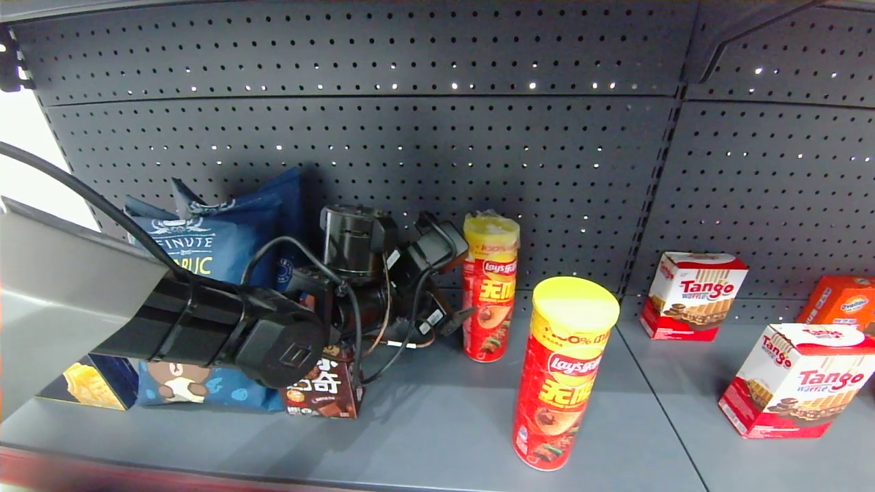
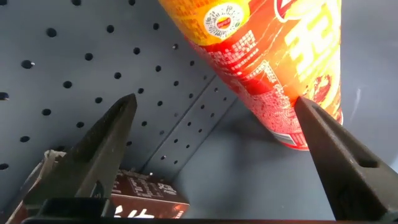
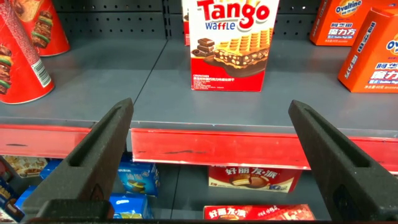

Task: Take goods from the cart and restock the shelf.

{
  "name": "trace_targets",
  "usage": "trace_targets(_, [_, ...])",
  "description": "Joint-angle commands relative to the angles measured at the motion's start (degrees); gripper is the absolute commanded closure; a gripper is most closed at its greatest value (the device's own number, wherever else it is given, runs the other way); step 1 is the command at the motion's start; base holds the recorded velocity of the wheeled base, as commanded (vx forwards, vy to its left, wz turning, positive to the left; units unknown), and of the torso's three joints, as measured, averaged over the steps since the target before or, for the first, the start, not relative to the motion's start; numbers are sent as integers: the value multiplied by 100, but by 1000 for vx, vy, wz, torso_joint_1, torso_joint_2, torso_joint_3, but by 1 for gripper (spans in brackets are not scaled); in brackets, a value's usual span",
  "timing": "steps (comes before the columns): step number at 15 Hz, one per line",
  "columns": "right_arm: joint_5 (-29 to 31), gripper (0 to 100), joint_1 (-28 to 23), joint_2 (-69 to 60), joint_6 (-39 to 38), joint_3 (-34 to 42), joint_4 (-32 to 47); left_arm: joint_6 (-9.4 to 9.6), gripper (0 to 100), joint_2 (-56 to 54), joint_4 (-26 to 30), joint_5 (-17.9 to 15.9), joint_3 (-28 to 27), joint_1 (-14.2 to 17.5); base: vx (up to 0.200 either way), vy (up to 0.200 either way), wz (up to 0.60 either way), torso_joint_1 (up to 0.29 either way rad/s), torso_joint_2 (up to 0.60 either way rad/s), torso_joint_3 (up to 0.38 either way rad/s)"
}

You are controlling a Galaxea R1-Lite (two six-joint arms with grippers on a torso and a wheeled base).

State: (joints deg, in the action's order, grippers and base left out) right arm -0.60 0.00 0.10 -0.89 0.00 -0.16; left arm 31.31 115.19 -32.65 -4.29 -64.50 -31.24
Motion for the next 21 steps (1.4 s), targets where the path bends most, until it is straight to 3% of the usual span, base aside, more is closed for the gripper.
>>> trace_targets(1, [-2,0,0,8,1,0,-2,-2,0,30,4,34,-10,31,0,0,0,0,0,0])
trace_targets(21, [-2,0,0,8,1,0,-2,-10,0,241,-119,227,-124,119,0,0,0,0,0,0])
